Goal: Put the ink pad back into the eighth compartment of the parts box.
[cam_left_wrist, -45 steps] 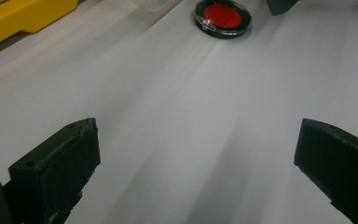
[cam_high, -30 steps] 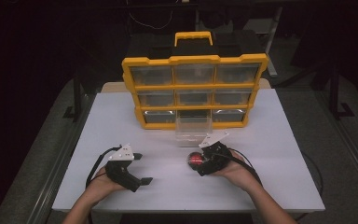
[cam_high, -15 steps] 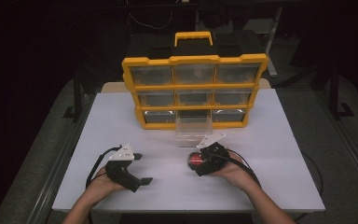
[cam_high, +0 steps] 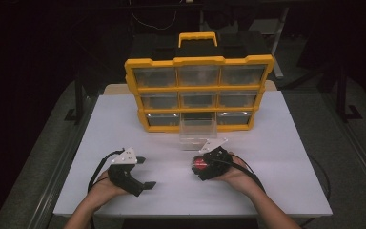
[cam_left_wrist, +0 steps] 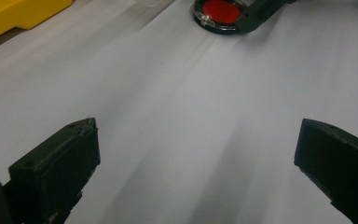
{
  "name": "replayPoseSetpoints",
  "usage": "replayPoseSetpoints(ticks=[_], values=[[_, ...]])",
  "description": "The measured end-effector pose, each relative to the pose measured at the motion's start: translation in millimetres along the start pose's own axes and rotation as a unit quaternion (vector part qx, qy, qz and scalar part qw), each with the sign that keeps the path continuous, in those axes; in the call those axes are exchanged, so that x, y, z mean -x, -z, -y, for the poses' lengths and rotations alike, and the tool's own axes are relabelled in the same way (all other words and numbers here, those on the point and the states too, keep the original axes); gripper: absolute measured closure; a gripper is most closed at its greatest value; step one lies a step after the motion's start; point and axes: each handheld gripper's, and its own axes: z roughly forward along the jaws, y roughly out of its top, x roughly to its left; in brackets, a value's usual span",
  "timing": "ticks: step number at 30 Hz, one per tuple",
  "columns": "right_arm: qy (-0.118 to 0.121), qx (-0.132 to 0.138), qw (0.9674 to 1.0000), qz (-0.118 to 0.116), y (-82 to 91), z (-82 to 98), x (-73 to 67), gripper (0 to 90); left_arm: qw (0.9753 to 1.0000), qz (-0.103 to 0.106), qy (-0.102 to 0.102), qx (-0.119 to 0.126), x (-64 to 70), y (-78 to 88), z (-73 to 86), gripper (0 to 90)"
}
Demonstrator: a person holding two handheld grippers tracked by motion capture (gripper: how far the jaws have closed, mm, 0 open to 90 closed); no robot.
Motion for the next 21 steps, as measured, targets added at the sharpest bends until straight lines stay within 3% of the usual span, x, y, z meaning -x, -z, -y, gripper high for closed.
replayPoseSetpoints(ticks=[21], values=[[-0.009, 0.001, 0.9999, -0.005, -5.6, 2.3, 1.5, 26.8, 1.0000, 0.000, -0.001, 0.000, -0.4, -0.4, 0.0, 0.0]])
